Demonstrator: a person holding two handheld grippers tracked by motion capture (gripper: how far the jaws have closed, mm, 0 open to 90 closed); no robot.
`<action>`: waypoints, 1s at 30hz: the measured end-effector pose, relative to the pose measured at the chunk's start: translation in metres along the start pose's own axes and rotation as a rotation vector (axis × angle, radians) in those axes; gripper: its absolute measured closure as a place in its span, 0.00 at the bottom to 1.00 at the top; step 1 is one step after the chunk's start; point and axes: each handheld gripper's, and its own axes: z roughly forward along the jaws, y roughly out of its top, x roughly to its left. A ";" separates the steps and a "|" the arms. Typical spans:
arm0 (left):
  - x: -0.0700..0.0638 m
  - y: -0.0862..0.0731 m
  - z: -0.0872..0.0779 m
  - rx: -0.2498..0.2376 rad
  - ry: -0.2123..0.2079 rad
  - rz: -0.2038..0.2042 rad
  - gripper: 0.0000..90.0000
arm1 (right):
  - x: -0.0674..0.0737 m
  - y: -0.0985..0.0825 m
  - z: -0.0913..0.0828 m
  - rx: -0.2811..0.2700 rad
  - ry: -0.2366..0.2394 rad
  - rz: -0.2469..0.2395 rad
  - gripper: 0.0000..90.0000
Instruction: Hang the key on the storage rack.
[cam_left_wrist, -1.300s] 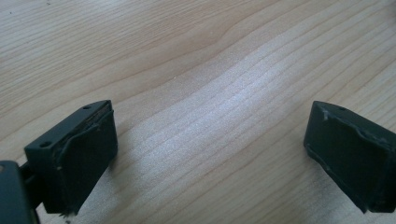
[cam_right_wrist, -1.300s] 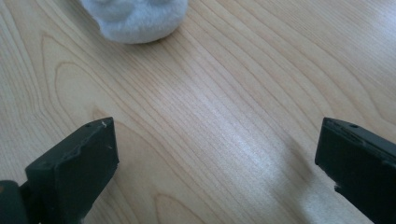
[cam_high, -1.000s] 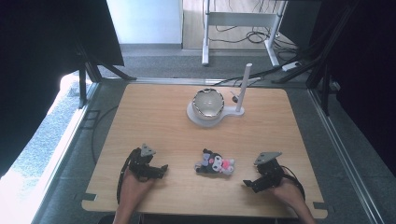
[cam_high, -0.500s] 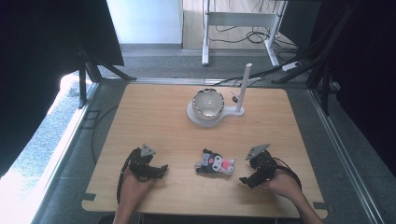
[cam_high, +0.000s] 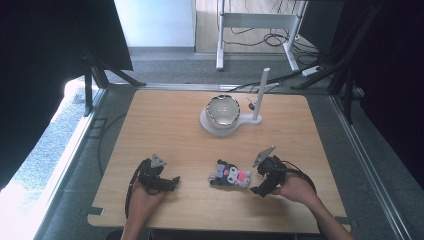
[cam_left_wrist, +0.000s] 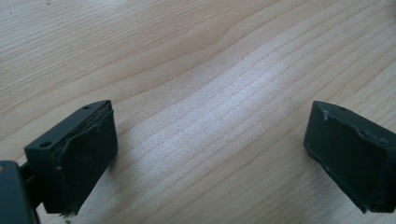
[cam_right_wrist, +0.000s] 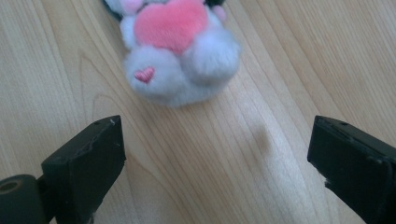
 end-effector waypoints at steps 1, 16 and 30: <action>0.000 0.000 0.000 0.000 0.001 0.000 0.03 | 0.000 0.000 0.000 0.000 0.000 0.000 0.05; 0.000 0.000 0.000 -0.006 0.001 -0.007 0.03 | 0.007 0.042 0.015 0.120 0.033 -0.115 0.11; 0.000 0.000 0.000 0.000 0.001 0.000 0.03 | 0.014 0.083 0.037 0.303 0.065 -0.225 0.31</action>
